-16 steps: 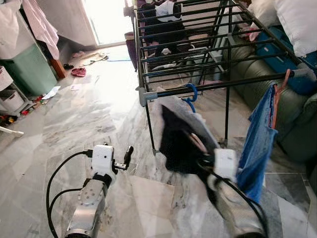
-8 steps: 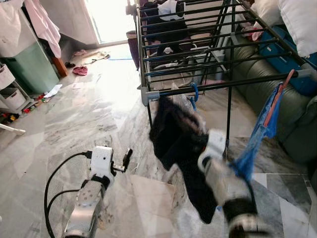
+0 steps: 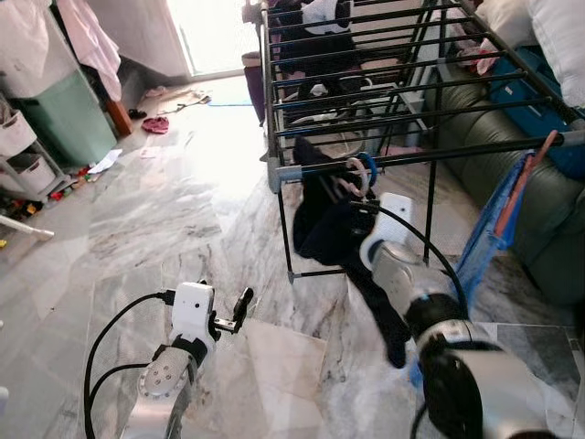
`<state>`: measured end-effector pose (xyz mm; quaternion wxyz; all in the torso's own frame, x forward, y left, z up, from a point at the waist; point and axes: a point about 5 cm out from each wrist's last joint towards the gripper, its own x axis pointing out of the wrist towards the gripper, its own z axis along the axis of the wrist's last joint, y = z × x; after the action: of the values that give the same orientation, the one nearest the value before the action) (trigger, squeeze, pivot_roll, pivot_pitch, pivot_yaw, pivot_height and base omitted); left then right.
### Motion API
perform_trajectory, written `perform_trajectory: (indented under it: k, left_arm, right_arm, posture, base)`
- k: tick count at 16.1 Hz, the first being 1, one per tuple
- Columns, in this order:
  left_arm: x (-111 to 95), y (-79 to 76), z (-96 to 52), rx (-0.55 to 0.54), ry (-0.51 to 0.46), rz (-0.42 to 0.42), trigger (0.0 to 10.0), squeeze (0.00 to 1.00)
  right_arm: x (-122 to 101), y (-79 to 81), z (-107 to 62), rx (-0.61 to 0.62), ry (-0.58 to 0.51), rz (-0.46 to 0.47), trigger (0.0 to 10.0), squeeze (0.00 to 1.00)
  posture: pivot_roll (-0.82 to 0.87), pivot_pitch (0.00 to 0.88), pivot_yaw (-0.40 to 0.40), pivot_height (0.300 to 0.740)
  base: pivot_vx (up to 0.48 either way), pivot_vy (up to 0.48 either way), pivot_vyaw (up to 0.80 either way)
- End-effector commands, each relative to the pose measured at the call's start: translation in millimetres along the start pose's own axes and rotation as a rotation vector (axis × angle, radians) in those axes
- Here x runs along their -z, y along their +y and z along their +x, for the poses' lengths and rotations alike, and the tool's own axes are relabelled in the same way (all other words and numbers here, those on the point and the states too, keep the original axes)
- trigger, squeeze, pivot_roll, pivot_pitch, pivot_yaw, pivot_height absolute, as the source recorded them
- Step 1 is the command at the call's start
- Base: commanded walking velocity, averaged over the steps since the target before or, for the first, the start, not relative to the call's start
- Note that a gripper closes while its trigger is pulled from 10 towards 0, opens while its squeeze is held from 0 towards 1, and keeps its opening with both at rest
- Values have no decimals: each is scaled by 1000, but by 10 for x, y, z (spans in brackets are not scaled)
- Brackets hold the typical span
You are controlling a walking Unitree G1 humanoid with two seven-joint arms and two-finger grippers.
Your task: Hang hanger
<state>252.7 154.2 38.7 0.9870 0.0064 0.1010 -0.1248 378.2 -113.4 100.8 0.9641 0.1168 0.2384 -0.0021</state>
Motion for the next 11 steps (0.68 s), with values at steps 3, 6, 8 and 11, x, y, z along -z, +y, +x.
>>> perform_trajectory:
  k: [3,6,8,11]
  left_arm:
    - [-30,66,-77,-4,0,-3,10000,0]
    - [-36,104,-167,-17,5,-1,10000,0]
    - [-53,148,-258,-39,8,2,10000,0]
    - [-44,180,-358,-59,20,-2,10000,0]
  right_arm:
    - [-172,218,7,-16,-25,43,10000,0]
    - [-259,198,11,32,-19,76,10000,0]
    - [-398,210,6,20,-62,94,10000,0]
    - [-479,97,4,92,-72,129,10000,0]
  posture:
    - [-66,0,66,740]
    - [-22,0,53,740]
    - [25,0,41,740]
    - [53,0,31,740]
  base:
    - [0,0,0]
    - [0,0,0]
    - [0,0,0]
    - [0,0,0]
